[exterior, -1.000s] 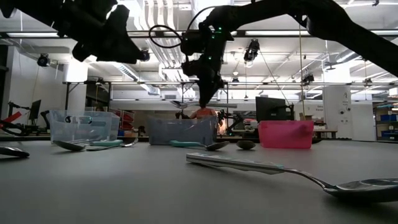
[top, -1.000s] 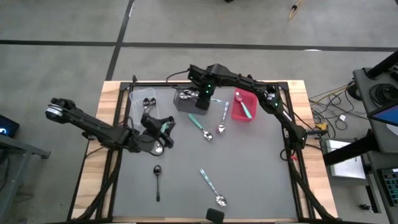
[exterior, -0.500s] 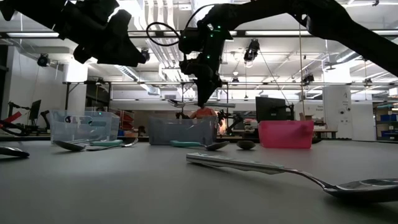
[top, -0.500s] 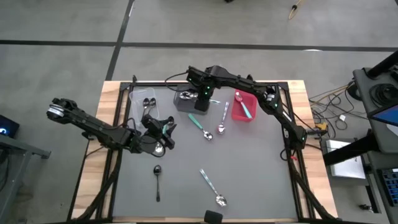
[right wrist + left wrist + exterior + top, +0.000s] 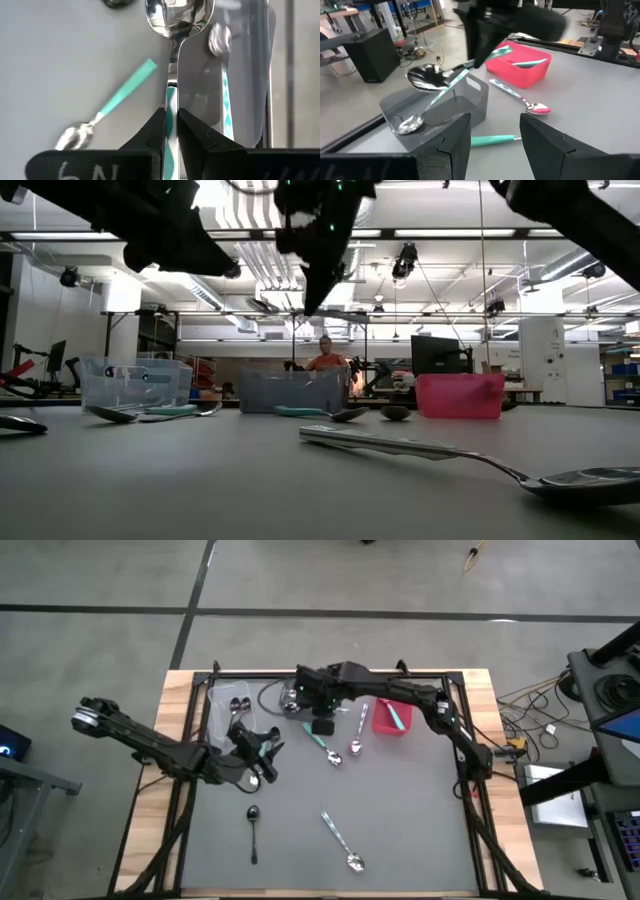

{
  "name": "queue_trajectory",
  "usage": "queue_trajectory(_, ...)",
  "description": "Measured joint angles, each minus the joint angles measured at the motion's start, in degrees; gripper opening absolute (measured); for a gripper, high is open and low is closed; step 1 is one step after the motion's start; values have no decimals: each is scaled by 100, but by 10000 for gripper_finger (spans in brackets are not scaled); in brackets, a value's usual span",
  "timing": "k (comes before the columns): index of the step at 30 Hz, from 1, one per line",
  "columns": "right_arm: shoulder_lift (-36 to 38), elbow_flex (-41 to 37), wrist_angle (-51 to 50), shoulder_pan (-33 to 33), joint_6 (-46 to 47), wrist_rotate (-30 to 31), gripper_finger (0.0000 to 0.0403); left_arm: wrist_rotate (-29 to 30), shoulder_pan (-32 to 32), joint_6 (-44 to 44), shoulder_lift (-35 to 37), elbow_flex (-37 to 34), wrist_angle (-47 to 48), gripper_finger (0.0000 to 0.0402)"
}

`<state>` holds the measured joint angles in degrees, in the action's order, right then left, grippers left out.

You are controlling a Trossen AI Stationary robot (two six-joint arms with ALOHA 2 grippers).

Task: Sort silverware by color (type)
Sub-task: Put the middle blue patterned spoon into the black bin

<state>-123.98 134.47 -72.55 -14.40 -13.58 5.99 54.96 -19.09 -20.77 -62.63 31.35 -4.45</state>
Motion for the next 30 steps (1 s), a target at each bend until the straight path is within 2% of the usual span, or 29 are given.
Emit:
queue_trajectory(10, 107, -6, 88, 817, 369, 1150, 28, 315, -26, 540, 264, 0, 35, 151)
queue_trajectory(16, 107, -30, 84, 1287, 648, 1903, 28, 563, -26, 572, 265, 0, 57, 151)
queue_trajectory(30, 107, -31, 167, 1894, 778, 2422, 28, 558, 25, 652, 262, 0, -234, 151)
